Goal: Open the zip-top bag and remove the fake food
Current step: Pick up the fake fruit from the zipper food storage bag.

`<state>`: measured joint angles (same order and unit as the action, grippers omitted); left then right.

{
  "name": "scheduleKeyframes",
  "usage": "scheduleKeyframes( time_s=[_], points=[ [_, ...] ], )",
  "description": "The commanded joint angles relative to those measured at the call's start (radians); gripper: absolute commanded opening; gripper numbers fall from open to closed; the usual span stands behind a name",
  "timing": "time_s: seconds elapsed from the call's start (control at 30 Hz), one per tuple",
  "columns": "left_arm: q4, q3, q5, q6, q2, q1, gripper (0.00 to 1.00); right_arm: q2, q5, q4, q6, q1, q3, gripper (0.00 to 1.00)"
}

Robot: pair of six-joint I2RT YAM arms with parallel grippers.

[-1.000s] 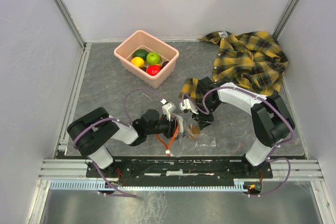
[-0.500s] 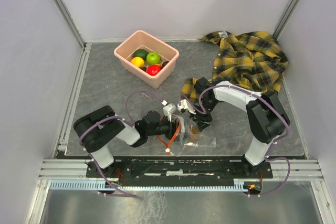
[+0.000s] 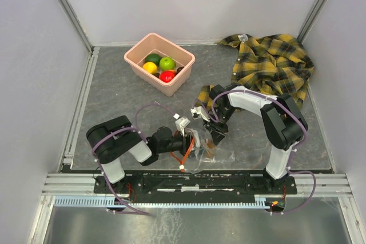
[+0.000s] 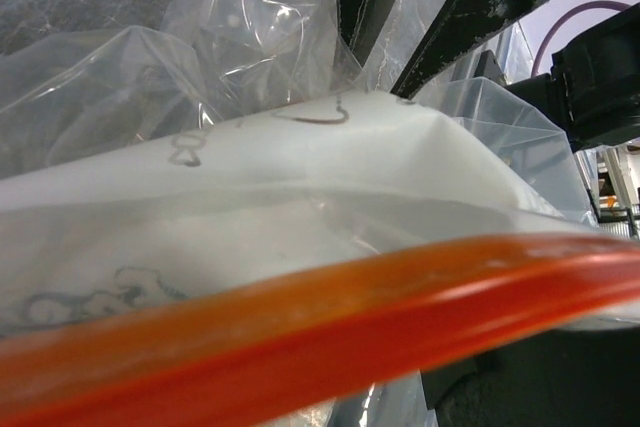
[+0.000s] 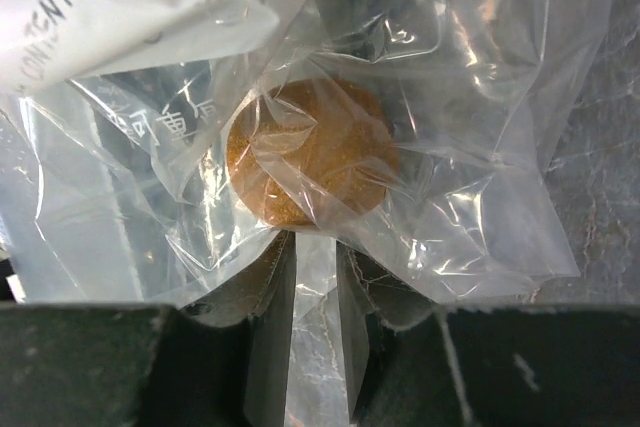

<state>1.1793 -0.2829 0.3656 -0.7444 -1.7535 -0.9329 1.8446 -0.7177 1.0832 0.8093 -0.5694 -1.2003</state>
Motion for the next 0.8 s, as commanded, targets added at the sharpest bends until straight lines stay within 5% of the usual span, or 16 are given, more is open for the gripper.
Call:
scheduleKeyframes(
  time_s=[0.0,0.57,0.77],
  points=[
    [0.028,-0.005,-0.065,-0.023,0.011,-0.033,0.72,-0.032,-0.008,0.008,-0.094,-0.003,-0.004,0.3],
    [0.201,-0.008,-0.048,-0.086,-0.065,-0.056,0.72,0.012,-0.045,-0.048,-0.264,-0.04,-0.028,0.3],
    [0.211,0.03,-0.092,-0.063,-0.039,-0.054,0.71,-0.098,-0.081,-0.102,-0.245,0.017,-0.006,0.37]
  ],
)
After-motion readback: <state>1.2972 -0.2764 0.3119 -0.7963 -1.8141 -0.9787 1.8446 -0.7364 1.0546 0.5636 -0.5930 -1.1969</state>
